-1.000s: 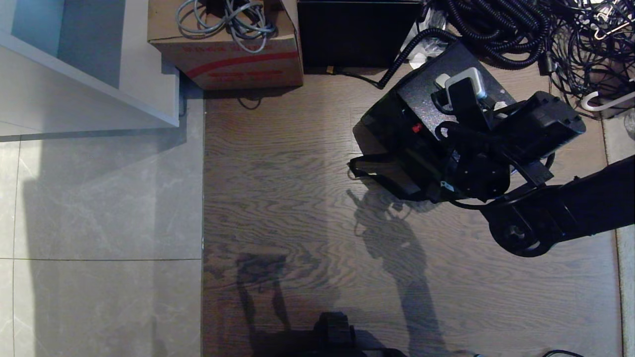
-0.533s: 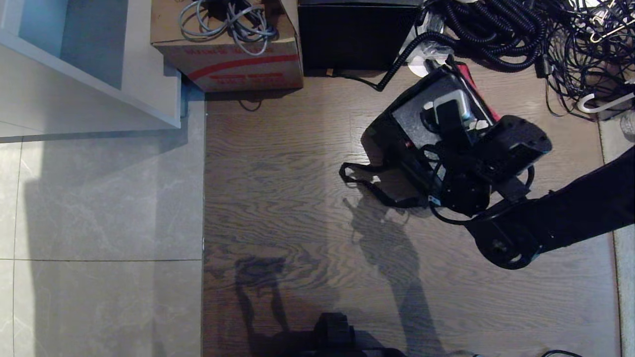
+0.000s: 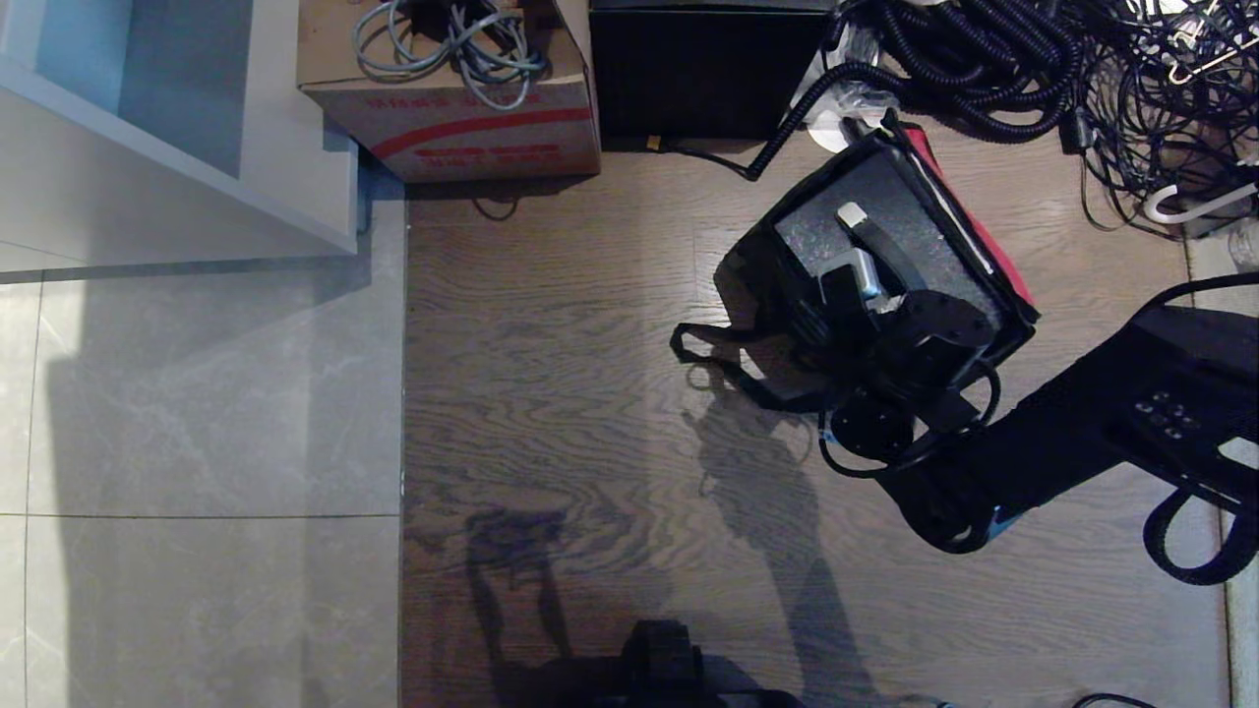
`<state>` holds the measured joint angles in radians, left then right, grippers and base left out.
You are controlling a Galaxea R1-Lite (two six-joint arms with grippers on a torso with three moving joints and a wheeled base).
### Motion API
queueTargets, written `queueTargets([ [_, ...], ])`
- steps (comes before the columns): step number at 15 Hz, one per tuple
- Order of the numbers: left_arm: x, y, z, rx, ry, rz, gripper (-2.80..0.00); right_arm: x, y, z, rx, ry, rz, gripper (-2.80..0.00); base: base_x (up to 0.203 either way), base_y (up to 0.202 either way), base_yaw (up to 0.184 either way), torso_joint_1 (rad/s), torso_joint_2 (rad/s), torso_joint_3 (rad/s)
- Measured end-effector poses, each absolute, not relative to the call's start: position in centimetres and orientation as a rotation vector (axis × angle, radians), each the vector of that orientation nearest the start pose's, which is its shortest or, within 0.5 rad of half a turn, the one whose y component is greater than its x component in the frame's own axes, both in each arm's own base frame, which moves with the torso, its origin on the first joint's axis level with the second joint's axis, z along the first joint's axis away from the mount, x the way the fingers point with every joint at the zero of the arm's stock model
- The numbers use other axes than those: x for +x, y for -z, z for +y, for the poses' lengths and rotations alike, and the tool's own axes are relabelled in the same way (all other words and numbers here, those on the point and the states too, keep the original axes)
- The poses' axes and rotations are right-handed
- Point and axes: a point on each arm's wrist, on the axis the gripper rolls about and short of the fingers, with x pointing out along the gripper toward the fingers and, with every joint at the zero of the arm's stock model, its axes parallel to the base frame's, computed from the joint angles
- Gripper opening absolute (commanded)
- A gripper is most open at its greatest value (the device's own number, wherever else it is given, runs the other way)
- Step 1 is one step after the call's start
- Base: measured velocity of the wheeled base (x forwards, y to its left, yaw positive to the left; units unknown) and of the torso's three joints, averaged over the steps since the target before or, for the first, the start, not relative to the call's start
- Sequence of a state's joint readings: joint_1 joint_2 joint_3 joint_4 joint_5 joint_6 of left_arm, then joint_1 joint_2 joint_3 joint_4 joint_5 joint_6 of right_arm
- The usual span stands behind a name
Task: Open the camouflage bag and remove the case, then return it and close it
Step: Lift the black box
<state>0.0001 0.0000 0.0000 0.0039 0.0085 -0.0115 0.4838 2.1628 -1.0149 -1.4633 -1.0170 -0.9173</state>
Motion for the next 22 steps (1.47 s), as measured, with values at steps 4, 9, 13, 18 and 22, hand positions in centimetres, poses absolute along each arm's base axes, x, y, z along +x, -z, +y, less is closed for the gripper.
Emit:
queueTargets([
  [4, -2.3, -7.5, 0.0, -0.012, -0.008, 0.004, -2.80, 36.5, -14.7, 16.5, -0.693, 0.591, 0.041, 0.00, 0.000, 0.000, 0.000, 0.000, 0.00, 0.000],
  [9, -2.3, -7.5, 0.0, -0.012, -0.009, 0.005, -2.80, 37.6, -15.5, 16.6, -0.688, 0.608, 0.034, 0.00, 0.000, 0.000, 0.000, 0.000, 0.00, 0.000],
  [13, -2.3, -7.5, 0.0, -0.011, -0.009, 0.004, -2.80, 39.6, -16.2, 15.7, -0.650, 0.664, 0.008, 0.00, 0.000, 0.000, 0.000, 0.000, 0.00, 0.000],
  [18, -2.3, -7.5, 0.0, -0.012, -0.009, 0.004, -2.80, 42.9, -16.1, 13.2, -0.646, 0.757, 0.003, 0.00, 0.000, 0.000, 0.000, 0.000, 0.00, 0.000],
  [22, -2.3, -7.5, 0.0, -0.012, -0.009, 0.005, -2.80, 45.8, -15.6, 11.0, -0.632, 0.845, -0.008, 0.00, 0.000, 0.000, 0.000, 0.000, 0.00, 0.000],
])
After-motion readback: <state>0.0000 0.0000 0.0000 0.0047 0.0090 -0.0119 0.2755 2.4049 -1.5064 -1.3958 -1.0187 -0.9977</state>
